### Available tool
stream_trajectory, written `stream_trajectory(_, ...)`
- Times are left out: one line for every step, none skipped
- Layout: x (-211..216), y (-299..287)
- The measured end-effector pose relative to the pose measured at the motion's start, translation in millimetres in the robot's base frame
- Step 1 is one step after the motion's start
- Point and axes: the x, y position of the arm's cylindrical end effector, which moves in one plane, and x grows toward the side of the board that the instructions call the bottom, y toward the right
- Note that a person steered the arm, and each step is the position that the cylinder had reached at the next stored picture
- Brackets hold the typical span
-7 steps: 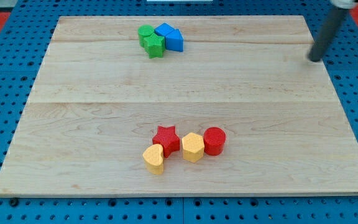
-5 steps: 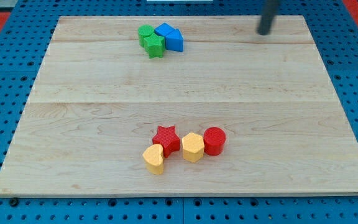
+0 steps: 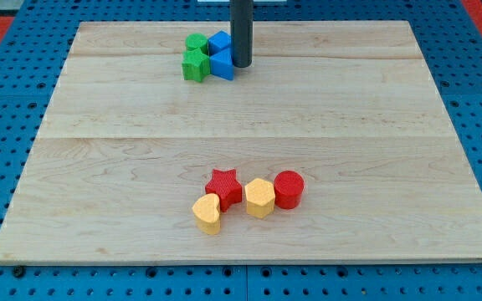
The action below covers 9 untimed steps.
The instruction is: Move the triangle into the green star
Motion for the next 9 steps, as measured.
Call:
stream_trajectory(45.3, 24.8)
stream_trajectory(89.8, 54.8)
stream_trajectory(132.4, 125.1)
stream_trajectory(230.9, 151.8)
stream_trajectory(235.5, 108.9)
stream_trajectory(173.2, 51.3)
stream_trajectory(201.1, 66.6)
stream_trajectory(220.8, 160.9)
stream_trajectory(279.6, 136.7)
